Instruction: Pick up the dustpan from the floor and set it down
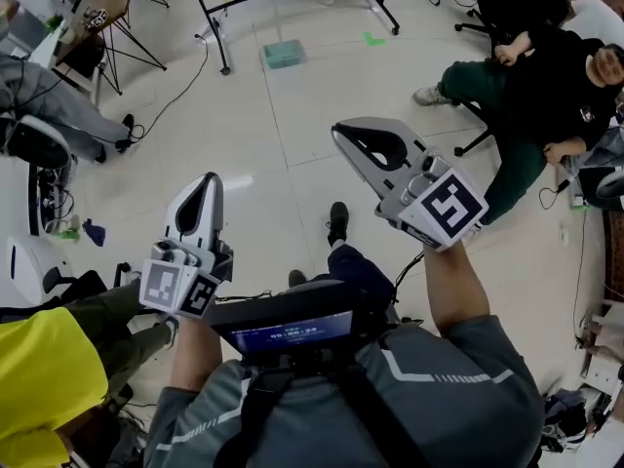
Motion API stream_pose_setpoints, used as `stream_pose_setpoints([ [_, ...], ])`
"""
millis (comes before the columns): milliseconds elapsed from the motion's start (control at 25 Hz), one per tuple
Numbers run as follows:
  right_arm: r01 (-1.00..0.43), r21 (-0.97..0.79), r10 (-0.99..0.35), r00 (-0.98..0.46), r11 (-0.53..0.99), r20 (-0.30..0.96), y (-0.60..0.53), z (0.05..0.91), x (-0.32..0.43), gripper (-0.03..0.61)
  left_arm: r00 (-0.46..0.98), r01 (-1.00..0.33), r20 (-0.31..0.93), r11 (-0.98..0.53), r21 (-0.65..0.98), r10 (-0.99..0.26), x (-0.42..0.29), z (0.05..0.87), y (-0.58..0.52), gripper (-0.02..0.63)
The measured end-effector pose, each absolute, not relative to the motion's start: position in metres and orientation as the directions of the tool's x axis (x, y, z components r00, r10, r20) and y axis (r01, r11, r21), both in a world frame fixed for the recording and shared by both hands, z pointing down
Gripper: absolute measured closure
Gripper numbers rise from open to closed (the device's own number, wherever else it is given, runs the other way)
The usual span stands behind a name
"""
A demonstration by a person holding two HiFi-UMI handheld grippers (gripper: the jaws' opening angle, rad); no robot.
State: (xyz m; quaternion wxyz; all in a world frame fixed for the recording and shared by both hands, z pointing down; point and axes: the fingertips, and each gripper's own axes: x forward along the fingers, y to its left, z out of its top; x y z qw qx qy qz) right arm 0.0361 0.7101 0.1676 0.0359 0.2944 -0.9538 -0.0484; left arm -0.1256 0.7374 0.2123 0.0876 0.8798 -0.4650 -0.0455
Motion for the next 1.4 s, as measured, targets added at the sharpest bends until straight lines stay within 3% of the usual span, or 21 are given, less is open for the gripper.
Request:
stream_pose_setpoints([
  [280, -0.609, 0.135, -0.620, -0.783, 0.782, 0.059, 0.858, 0.156, 0.015, 0.563, 0.619, -0.762, -0.037, -0.611, 0.215, -0.785, -0.139, 0.198, 0.860, 0.591],
  [800, -0.609, 0.137, -0.620, -0.783, 0.781, 0.057, 0.957, 0.135, 0.041, 0.563, 0.635, -0.740, -0.087, -0.637, 0.214, -0.767, -0.106, 0.174, 0.934, 0.591],
  [1400, -0.510, 0.071, -0.510, -0.860, 0.857, -0.008, 1.013, 0.131, 0.219, 0.563, 0.565, -0.810, -0.022, -0.559, 0.177, -0.825, 0.087, 0.159, 1.003, 0.591],
])
